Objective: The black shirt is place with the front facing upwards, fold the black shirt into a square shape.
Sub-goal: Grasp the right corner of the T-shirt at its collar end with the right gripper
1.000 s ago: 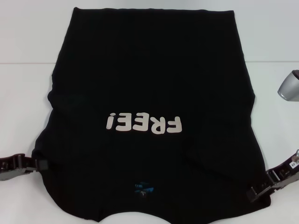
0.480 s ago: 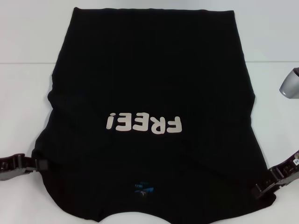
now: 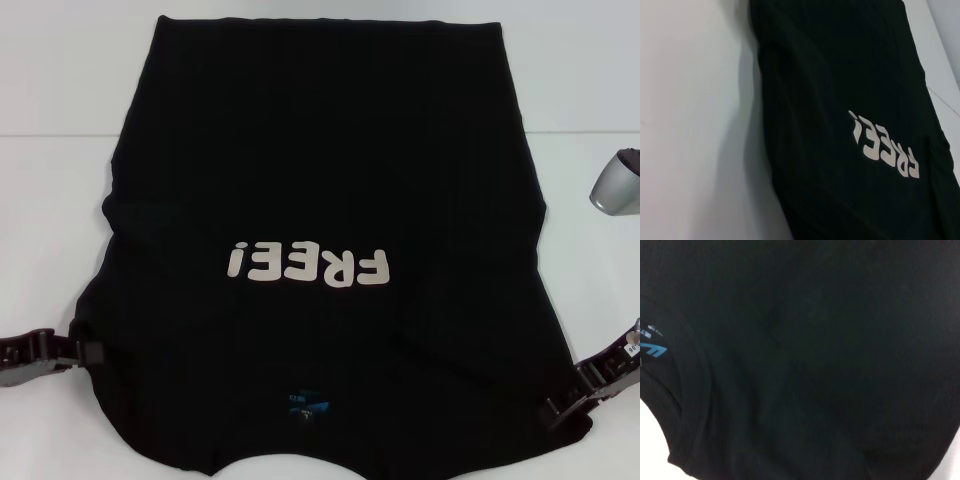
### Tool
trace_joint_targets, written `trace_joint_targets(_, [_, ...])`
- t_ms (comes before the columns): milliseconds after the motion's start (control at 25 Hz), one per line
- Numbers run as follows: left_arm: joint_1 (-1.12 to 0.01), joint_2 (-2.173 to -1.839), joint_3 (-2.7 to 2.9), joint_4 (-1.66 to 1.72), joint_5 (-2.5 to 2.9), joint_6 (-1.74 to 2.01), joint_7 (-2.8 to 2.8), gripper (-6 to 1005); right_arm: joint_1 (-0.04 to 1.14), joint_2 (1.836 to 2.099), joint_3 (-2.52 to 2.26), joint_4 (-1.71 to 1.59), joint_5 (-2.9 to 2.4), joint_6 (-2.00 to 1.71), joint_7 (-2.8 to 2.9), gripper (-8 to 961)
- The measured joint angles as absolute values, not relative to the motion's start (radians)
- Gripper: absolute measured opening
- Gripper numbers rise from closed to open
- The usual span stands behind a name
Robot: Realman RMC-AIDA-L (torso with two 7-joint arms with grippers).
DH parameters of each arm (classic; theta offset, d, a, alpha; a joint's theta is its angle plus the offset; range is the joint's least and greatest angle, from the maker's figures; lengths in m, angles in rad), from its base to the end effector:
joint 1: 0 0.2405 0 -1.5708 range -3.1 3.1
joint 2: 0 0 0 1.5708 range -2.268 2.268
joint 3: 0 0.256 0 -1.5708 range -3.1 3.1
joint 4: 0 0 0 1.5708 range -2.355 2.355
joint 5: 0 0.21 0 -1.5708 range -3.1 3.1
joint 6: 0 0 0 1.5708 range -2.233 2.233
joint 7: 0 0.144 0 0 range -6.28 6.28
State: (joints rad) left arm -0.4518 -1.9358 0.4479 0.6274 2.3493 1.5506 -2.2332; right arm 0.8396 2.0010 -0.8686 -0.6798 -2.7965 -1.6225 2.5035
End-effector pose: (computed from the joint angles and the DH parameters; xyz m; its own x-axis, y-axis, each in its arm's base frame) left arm -0.3596 0.2980 0.0613 0.0705 0.9076 0.4139 0.9947 -0.0952 0.0391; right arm 0.2603 0.3625 0.0118 0.3267 -0.9125 0.2461 -0.8580 -0.3955 -0.3277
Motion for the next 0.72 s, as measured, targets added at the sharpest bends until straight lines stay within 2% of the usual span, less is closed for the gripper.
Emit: trace_joint_targets(720, [-0.454, -1.936, 0.448, 0.627, 2.348, 1.55, -2.233, 14, 0.841, 2.006, -0.875, -0.675, -2.792, -1.621, 2.504, 633])
